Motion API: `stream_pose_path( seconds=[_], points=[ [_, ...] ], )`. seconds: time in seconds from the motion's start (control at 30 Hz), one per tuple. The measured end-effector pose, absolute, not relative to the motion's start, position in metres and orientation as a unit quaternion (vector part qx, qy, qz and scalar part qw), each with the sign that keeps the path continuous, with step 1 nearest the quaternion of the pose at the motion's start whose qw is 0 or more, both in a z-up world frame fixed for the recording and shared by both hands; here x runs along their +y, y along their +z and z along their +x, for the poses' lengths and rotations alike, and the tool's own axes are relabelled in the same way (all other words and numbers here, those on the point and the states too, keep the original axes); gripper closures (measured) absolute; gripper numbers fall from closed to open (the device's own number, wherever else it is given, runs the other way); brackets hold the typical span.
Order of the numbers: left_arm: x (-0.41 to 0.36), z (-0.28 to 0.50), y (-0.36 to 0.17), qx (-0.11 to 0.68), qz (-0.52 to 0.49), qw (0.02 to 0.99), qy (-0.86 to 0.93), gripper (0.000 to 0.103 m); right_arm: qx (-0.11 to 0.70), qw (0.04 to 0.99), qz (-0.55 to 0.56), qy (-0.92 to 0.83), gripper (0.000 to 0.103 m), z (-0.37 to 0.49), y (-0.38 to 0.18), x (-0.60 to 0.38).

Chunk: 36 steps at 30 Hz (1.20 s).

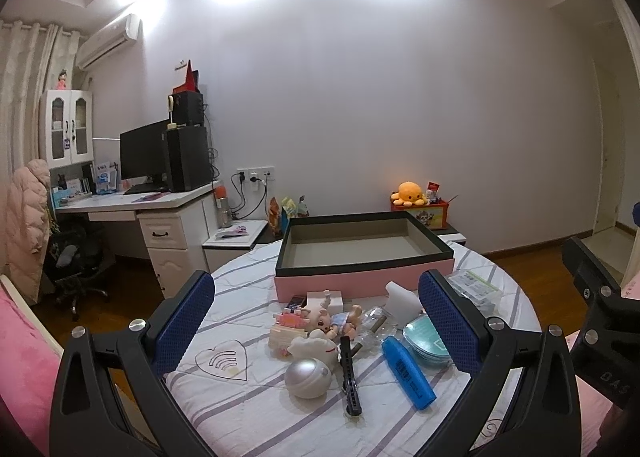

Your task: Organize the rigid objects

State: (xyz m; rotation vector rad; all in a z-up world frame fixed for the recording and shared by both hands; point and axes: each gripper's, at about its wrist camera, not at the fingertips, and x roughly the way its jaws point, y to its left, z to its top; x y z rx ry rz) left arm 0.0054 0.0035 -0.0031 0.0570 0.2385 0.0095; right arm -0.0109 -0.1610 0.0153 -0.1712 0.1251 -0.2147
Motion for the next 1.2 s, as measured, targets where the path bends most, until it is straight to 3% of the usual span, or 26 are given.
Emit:
stream_pose_path(
  seconds=[1.2],
  points=[
    [0.0034,0.0140,-0.0040,0.123,0.033,0.992,0.012,0.000,0.070,0.989,-0.083,-0.101,0.000,-0.0054,0.0139,-0.1636]
  ],
)
